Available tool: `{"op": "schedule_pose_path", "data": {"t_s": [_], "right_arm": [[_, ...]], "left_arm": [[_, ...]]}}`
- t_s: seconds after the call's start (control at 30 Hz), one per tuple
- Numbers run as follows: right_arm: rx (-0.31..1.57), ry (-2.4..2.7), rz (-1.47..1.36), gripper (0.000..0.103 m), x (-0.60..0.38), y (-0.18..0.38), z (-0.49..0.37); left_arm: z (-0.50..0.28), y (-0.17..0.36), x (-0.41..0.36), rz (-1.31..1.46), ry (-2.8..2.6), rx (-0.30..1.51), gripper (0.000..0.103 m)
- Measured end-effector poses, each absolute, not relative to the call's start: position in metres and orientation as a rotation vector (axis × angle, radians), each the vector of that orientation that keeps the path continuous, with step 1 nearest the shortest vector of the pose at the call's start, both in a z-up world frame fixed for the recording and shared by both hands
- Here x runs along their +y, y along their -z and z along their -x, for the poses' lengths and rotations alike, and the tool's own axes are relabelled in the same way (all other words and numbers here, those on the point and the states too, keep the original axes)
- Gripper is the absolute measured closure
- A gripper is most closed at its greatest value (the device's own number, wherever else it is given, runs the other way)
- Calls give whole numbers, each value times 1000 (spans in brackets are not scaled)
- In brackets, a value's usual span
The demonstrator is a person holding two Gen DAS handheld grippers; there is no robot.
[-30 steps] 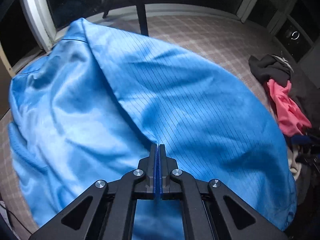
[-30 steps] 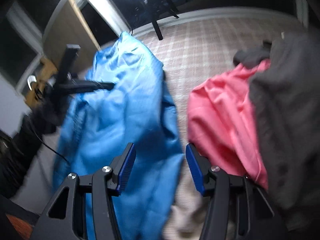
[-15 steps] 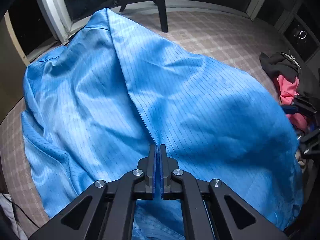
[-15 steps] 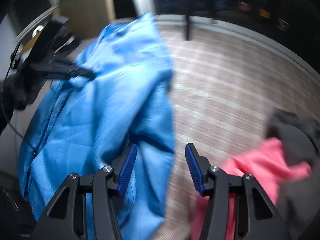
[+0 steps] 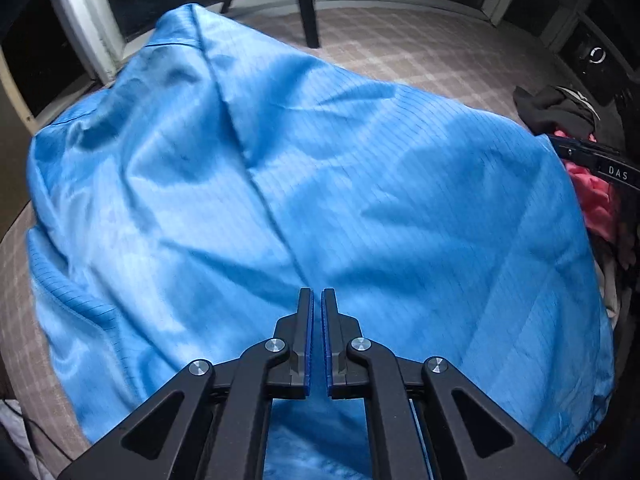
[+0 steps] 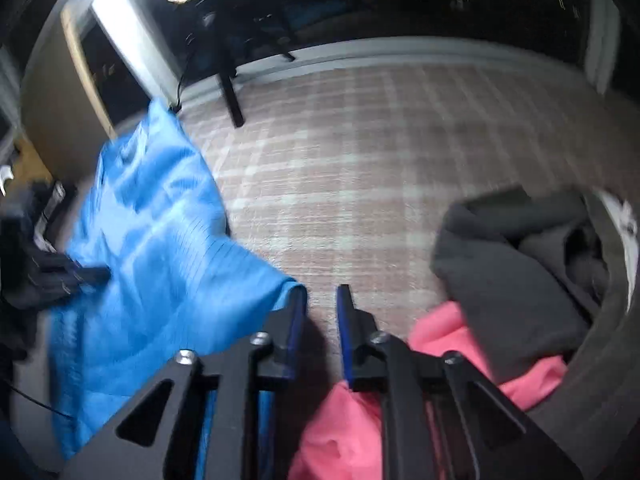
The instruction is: Fold clothes
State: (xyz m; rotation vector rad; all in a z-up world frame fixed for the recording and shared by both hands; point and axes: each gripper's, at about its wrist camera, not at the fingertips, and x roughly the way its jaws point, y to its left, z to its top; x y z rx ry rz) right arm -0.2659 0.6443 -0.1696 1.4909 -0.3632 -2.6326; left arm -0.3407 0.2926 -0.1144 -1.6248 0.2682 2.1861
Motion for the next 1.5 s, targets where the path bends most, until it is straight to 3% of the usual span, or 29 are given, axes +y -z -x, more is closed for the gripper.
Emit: {"op": "schedule_pose_path", "data": {"t_s": [0.1,0.3,0.4,0.5,0.63,0.73,0.87,1.0,1.13,1.3,1.43,1.5], "right_arm": [[-211,2669,-1472,82,631,159,257],[-285,2789,-1334,82,639,125,236],[-304,2671,-1239,81,621,115,231],[-324,2427,-1356,81,591,146,249],[-139,2476,-1594,84,586,182,263],[-310,2482,-1483,80,603,153,239],[-395,2501,-1351,68,616,102,188],[-501,2420,-1280,68,613,72,114],[-674,2283,-1356,68,596,97,26],[-748,2216,-1557,68,560,162,-43],[-606,2296,-1686,67,535,185,-58],[-568,2331,-1682,61,528,188,-59]], "left_arm": [[340,112,297,1610,-2182,279,97],[327,93,302,1553,-2193,332,83],[321,85,300,1515,-2190,302,83],[326,96,307,1535,-2178,284,80],[331,104,304,1626,-2203,251,84],[303,71,293,1526,-2254,233,80],[252,31,280,1464,-2296,270,77],[200,6,278,1411,-2309,295,71],[150,-14,273,1363,-2317,279,68],[102,-36,260,1293,-2296,206,65],[60,-48,251,1234,-2297,217,59],[39,-42,246,1256,-2286,234,59]]}}
